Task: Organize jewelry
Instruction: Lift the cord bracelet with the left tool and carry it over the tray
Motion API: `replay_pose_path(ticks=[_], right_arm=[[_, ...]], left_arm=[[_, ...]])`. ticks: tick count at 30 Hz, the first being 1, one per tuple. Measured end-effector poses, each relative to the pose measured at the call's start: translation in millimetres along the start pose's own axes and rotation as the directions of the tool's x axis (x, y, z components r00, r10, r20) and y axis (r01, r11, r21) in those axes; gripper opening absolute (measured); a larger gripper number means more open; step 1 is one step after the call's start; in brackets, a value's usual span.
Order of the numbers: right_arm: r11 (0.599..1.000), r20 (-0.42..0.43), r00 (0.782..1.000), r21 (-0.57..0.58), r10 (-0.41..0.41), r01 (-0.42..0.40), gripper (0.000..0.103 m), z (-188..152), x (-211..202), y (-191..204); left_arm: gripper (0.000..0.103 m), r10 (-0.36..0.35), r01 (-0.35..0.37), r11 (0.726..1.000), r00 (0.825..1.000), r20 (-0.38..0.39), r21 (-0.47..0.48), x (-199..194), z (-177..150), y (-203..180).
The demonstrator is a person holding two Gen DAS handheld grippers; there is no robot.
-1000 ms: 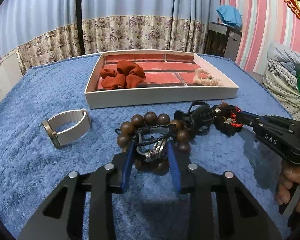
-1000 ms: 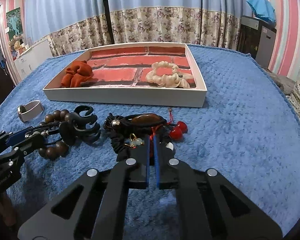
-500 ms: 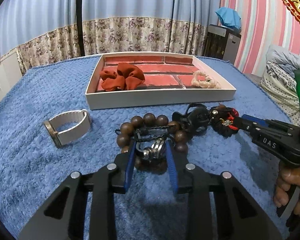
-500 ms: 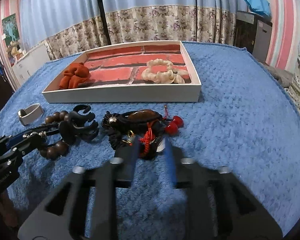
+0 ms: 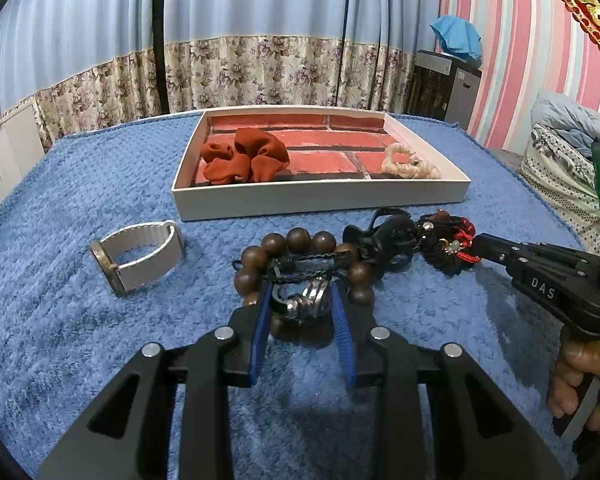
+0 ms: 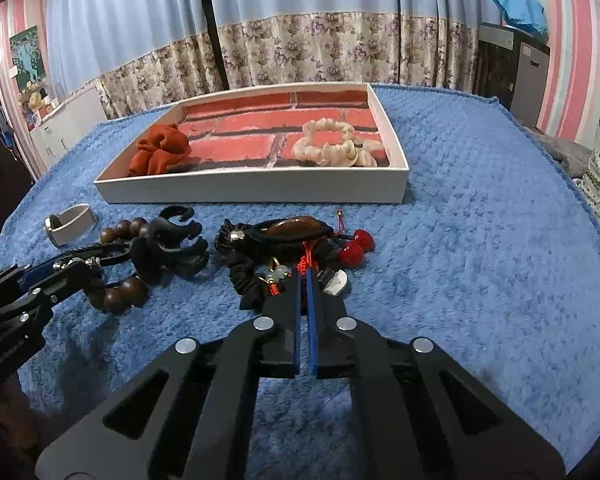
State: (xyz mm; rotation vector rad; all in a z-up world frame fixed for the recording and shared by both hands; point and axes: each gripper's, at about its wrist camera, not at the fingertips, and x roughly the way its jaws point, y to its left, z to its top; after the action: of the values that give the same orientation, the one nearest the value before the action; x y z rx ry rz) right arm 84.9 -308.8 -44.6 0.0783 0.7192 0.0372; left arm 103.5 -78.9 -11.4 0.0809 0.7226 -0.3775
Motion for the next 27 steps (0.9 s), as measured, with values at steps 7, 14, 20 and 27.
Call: replay_pose_path(ticks=[7,14,20,27], right_arm=[[1.0,0.068,0.998,-0.004,0.002,-0.002,0.003,7.7,-24.1,0.6],[1.0,0.142,0.99,-0.014,0.005,-0.003,0.003,16.1,-53.5,4.6],[1.0,0.193,0.981,-0.015,0.006,-0.003,0.003,17.9,-76.8,7.2],[1.0,0.248,0.969,-0.025,0.012,-0.006,0.003,19.1,-104.1,9.7]], left_arm=[[0.029,0.004,-0.004,1.0,0.999,0.032,0.005,-13.2,6.3,-1.6],[0.029,0.012,-0.013,1.0,0.997,0.076,0.008,-32.3,11.8,-2.4],[0.029,0.018,-0.02,1.0,0.993,0.116,0.014,-51.8,13.7,-5.1],[0.029,0.039,-0.042,0.999,0.986,0.164,0.012,-74.0,16.8,-4.6]])
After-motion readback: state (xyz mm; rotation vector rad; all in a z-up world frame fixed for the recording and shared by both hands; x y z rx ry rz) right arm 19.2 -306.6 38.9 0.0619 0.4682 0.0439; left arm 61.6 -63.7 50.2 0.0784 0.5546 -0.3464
